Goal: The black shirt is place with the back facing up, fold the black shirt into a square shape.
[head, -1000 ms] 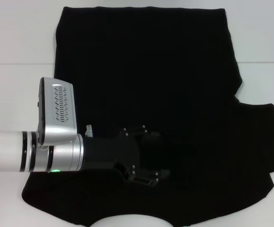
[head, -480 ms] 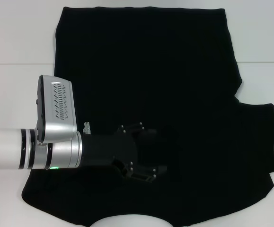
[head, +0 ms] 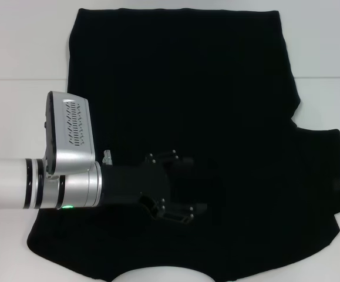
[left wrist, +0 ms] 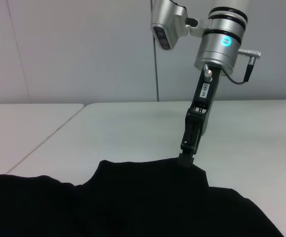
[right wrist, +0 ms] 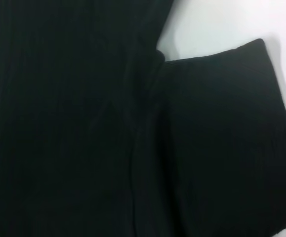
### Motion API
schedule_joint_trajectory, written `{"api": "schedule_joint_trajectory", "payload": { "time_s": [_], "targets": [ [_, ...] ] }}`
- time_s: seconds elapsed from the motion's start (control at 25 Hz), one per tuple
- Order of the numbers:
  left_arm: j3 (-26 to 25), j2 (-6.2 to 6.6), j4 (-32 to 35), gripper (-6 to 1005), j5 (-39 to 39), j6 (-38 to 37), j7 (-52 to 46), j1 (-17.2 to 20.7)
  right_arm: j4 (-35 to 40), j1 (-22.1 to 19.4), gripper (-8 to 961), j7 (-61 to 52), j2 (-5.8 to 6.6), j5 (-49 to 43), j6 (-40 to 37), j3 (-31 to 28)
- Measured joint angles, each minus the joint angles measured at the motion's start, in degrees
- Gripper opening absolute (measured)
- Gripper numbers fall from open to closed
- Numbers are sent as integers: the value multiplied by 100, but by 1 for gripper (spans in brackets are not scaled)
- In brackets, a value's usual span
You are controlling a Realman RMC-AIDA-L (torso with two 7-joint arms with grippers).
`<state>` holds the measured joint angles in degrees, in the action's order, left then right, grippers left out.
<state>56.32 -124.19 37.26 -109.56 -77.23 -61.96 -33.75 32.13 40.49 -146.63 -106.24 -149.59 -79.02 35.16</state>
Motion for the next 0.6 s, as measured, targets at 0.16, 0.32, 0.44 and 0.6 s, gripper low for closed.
{"api": "schedule_joint_trajectory", "payload": {
  "time_s": [0.16,0.32,0.44,0.6],
  "targets": [
    [-7,0,1,932,15,1,0,0,37,4,493,-2,-35,0,41,32],
    [-8,0,1,929,20,6,0,0,47,-11,408,-8,-36,1,72,7],
    [-8,0,1,926,23,12,0,0,51,-32,344,-9,-37,10,121,-13],
    [-8,-3,-7,923,23,61,-2,0,58,-34,140,0,-36,23,218,-15]
  ]
}}
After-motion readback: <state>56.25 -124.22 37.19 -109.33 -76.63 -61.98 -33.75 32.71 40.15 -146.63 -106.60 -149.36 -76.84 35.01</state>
